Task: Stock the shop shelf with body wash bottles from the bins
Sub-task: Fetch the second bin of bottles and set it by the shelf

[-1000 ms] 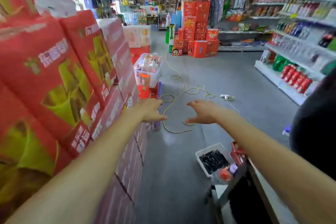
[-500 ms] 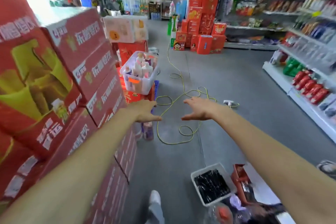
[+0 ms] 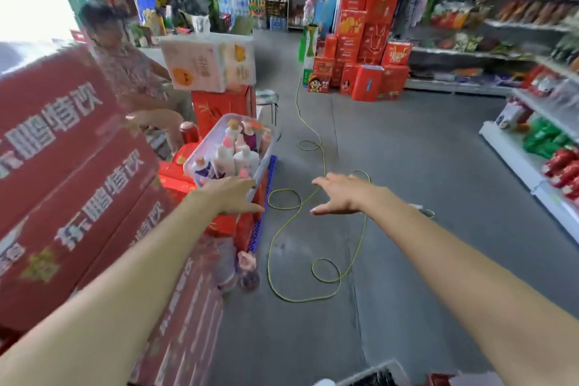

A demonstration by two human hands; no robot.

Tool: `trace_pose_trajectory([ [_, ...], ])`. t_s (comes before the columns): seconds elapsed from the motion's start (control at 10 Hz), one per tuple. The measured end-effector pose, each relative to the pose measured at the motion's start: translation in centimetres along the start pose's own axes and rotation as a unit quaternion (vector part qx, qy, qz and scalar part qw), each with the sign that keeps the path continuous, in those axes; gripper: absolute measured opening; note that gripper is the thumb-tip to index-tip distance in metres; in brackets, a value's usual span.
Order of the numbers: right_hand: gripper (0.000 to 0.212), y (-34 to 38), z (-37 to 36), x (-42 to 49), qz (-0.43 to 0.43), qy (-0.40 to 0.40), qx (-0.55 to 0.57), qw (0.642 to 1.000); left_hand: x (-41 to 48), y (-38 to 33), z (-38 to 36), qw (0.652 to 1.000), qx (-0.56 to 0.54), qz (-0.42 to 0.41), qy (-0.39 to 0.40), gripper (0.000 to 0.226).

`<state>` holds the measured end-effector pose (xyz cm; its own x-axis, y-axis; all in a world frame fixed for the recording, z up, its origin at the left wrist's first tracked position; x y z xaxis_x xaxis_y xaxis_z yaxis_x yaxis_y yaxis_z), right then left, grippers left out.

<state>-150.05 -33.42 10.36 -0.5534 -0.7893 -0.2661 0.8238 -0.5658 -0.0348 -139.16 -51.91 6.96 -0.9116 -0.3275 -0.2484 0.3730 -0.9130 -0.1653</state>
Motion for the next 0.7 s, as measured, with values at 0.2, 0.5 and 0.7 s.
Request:
trace_pose_trajectory([
  [0.2, 0.079, -5.4, 1.4, 14.2, 0.047, 0.006, -0.015, 0.999, 10.2, 1.0, 2.4, 0.999, -0.016, 0.048, -0.014, 0.047],
  [0.5, 0.082, -11.1, 1.7, 32.3, 0.117, 0.074, 0.004, 0.990, 19.3, 6.5, 1.4, 0.985, -0.020, 0.171, -0.015, 0.048],
  [0.7, 0.084, -8.4, 0.8, 41.5, 0.205, 0.114, -0.016, 0.972, 21.3, 12.0, -1.4, 0.945, -0.088, 0.313, 0.019, 0.073],
])
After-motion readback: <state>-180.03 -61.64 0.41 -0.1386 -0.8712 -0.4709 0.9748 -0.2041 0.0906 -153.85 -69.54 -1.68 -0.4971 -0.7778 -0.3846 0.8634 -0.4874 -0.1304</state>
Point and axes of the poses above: each hand's wrist, its own x-axis towards the middle knuckle, its own z-axis out of the back of the hand, y = z × x, the point moved 7 cm from there along x, towards the middle knuckle, and after that the axes turned 5 degrees about -y, right-handed, at the moved point
